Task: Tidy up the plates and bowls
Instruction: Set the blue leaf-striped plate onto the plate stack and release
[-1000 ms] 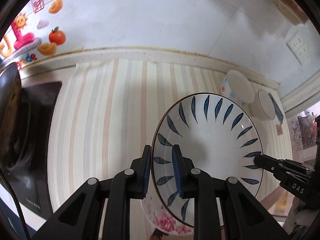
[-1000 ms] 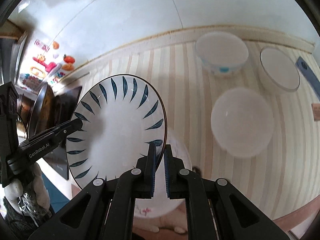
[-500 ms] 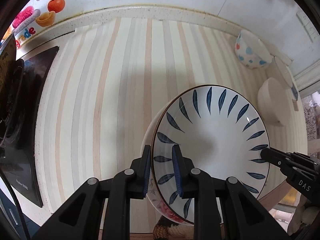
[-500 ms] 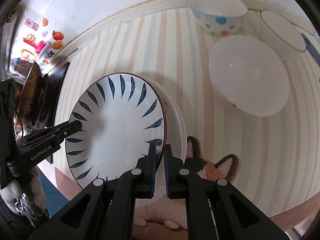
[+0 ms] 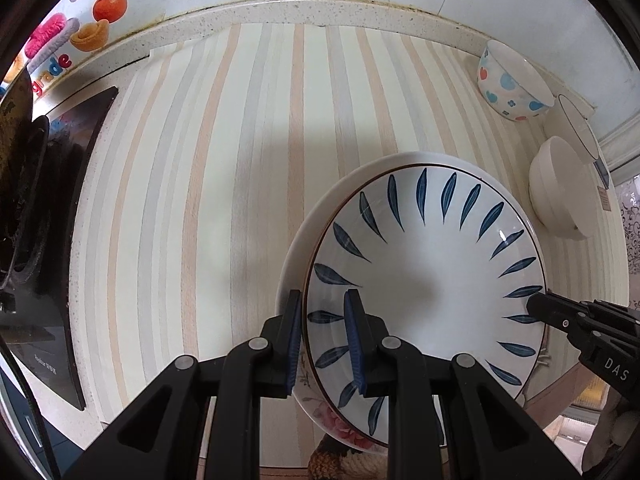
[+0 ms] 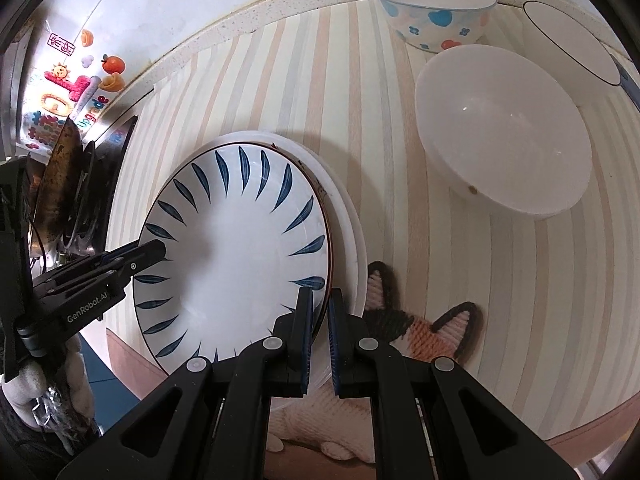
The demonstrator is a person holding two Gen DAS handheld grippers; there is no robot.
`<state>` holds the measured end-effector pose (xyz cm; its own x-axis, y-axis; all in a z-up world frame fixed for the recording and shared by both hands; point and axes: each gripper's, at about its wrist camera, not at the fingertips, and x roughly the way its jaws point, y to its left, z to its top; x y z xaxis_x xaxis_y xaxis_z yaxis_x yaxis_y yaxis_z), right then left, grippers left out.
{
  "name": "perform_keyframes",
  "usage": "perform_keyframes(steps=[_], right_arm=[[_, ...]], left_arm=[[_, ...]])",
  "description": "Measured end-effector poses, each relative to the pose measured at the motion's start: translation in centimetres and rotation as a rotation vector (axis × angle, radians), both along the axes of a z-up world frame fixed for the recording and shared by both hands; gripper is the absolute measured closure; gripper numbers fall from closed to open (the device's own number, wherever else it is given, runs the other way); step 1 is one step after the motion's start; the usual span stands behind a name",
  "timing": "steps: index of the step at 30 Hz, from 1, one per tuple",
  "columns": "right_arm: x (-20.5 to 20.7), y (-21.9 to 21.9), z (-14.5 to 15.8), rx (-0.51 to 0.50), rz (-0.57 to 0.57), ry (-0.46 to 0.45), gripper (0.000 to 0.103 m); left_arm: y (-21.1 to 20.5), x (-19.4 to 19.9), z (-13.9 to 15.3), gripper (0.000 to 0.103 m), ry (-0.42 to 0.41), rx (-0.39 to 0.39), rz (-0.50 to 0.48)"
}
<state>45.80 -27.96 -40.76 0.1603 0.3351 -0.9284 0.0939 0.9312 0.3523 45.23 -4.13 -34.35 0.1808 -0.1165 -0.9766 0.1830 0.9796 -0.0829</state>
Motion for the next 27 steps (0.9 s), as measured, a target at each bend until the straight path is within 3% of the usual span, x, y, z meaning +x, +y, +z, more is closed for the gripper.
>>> perform_keyframes(steps=[17,24,27], right_arm=[[0.3,-0.6,0.1,0.058,-0.022,0.037,0.088],[-0.8,0.2,2.4,-0.024,0.062,-0.004,0.086],[-2.2,0.6,4.4,-0.046,0.089,-0.038,0.079]], left_arm=[[0.0,-0.3,0.5,0.084,0.003,0.040,0.095],[0.0,-2.2,3.5,0.084,-0.056,0.048,0.145],[-0.3,-3.7,5.5,0.084,-0.089,0.041,0.158]])
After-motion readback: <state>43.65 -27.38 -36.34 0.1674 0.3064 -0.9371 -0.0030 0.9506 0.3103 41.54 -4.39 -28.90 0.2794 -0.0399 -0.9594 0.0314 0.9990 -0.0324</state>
